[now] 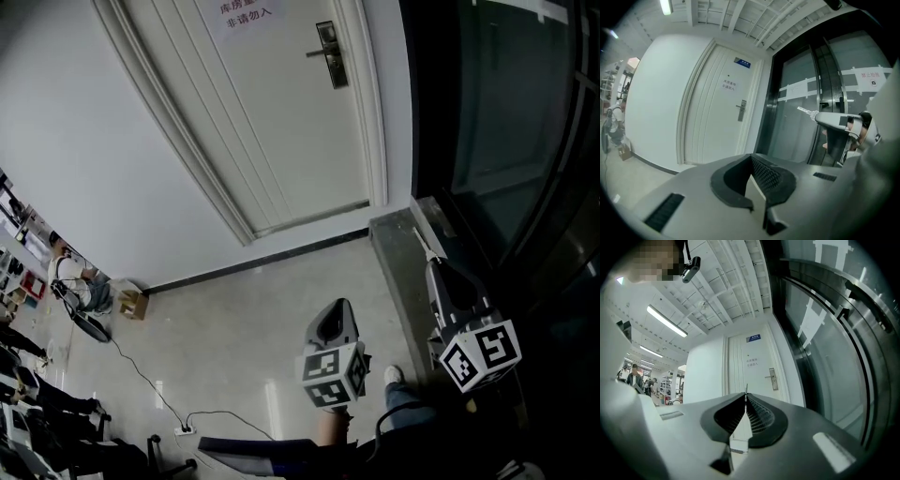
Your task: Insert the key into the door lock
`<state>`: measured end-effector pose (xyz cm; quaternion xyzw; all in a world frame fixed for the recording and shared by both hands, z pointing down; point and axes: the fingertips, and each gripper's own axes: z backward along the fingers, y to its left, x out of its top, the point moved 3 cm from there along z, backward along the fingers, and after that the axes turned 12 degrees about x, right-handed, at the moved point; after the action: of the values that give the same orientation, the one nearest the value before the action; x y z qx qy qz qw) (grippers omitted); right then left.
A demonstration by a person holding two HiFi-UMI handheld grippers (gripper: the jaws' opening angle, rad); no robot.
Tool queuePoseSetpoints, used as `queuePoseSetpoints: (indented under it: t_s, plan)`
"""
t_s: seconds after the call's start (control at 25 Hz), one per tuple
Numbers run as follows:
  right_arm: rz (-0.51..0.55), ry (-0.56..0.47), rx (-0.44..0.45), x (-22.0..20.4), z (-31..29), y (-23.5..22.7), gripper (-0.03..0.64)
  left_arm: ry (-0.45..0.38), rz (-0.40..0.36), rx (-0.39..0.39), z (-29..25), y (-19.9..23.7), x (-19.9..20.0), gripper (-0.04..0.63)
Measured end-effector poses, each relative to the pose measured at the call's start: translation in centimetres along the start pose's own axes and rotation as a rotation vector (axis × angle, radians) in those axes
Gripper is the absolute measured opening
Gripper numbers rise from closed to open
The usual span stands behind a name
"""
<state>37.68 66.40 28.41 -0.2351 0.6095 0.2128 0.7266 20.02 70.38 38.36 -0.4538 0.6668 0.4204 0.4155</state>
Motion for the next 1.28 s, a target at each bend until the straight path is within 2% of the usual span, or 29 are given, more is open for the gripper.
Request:
queuePoseSetpoints:
  t_s: [0.4,0.64,1.08,1.28]
  plan:
    - [0.012,0.011,0.035,0.4,-10.5,-9.3,0.011,-0.021,0.008,0.026,-12.6,-0.5,5.6,0.0]
    - [0.015,0.015,0.059,-0.1,-14.3,-12.9,0.011,-0.033,0.024,0.035,-17.6,-1.1,7.0,0.0]
    - [-0.004,0.037,0.059,-2.2,-19.2,-15.8,0.011,-0.016,0.053,0.045,-22.9,0.5,7.9,0.0]
    - [0.008,0.015,0.052,-3.1,-22.2,-16.4,0.012,-0.036,0.048,0.033,-26.1,2.4,8.9,0.0]
